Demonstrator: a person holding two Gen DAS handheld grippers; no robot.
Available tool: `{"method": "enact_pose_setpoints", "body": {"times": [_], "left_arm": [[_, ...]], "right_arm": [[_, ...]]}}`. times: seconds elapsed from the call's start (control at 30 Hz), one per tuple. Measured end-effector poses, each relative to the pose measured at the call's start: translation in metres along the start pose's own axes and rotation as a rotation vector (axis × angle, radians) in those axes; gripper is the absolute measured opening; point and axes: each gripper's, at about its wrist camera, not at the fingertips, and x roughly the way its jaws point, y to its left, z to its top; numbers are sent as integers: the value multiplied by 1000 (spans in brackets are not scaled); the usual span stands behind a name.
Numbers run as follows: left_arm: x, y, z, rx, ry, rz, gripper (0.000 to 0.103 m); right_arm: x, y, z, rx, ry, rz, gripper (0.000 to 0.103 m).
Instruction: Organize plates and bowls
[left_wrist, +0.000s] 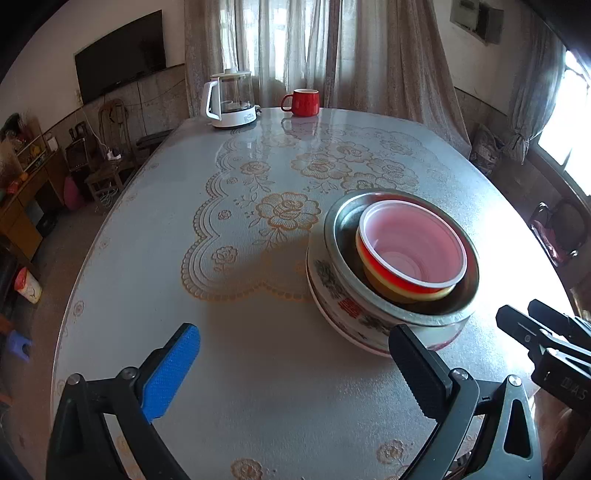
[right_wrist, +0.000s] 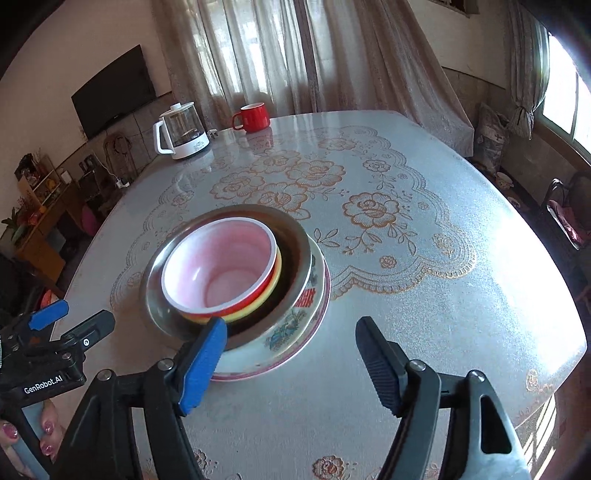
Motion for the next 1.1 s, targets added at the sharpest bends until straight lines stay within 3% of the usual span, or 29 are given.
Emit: {"method": "enact_pose_setpoints", "body": {"times": [0.13, 0.27, 0.5, 0.7, 1.1], "left_arm": [[-11, -4, -20, -2, 0, 22, 103], [-20, -7, -28, 58, -10, 52, 103], [-35, 1, -31, 115, -59, 64, 103], [-44, 8, -31, 139, -81, 96, 103], [-47, 26, -46, 125, -54, 69, 103]], "right_arm": [[-10, 8, -23, -23, 9, 3, 74], [-24, 16, -36, -17, 13, -8, 74], [-48, 33, -45, 12, -60, -70, 75], [-52, 42, -53, 32, -60, -99, 76], [-53, 61, -63, 22, -31, -119, 76]]}}
